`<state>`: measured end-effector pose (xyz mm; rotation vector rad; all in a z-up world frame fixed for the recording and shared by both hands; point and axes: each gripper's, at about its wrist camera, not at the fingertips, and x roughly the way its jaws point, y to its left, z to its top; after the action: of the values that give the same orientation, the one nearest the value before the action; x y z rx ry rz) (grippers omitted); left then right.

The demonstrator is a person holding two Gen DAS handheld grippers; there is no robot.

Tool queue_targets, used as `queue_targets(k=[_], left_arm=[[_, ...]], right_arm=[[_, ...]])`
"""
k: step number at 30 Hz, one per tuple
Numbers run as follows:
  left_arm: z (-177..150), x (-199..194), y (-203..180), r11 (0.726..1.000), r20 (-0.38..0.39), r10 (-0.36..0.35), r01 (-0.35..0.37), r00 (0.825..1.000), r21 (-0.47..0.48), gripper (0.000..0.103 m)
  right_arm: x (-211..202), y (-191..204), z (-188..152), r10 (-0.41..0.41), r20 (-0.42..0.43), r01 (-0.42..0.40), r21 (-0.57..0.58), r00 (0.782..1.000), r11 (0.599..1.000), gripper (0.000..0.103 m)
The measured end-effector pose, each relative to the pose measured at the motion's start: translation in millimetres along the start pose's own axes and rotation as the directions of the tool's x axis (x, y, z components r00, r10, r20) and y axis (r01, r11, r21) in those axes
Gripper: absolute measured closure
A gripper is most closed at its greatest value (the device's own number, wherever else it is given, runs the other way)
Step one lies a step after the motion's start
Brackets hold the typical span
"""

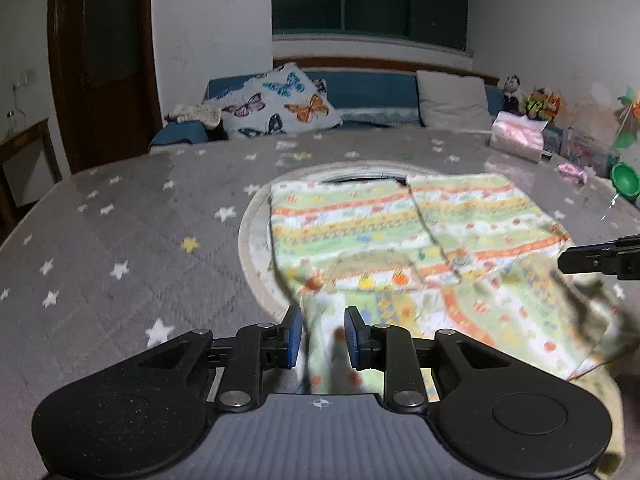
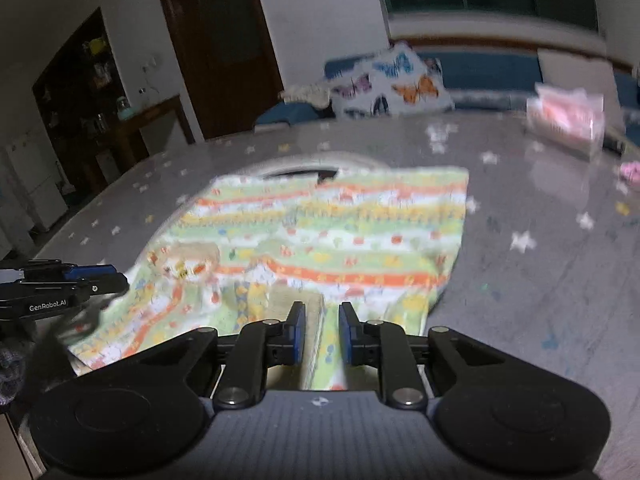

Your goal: Fold clothes

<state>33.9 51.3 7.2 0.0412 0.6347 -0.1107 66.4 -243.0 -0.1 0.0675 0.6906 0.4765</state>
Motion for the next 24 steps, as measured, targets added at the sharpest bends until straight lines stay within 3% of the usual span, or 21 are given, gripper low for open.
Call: queue_targets(k=[4,5,11,16,21,24], left_arm=[[8,0,-14,0.998,0.017,-0.056,0.056,0.998,0.031,0.077],[10,3,-19,0.997,0.016,-0.069,0.068,0.997,0.044,0.077],[11,26,-36,0.992,-0.024,-0.089,0.091,0.996,0.086,0.078],[3,34,-26,0.995,-0.041,-0.075,0.078,0.996,0.068,0.077],[3,29,-25,0.995,-0.035,-0.065,0.067,0.997,0.07,0.077],[3,20,-28,0.994,-0.02,-0.075,0.076,0.997,0.076,0.077]], right_arm=[[5,10,6,0.046,0.0,-0.046,-0.037,0.999,0.998,0.064],[8,13,7,0.052,-0.002,-0.052,-0.046,0.999,0.998,0.063],[28,41,13,0.107,-0.013,-0.107,-0.123,0.994,0.987,0.063],[45,40,5,-0.02,-0.039,0.013,-0.16,0.999,0.987,0.067],[29,26,5,-0.05,-0.024,0.046,-0.144,0.998,0.988,0.069],[15,27,2,-0.012,-0.027,0.008,-0.151,1.0,0.988,0.069]])
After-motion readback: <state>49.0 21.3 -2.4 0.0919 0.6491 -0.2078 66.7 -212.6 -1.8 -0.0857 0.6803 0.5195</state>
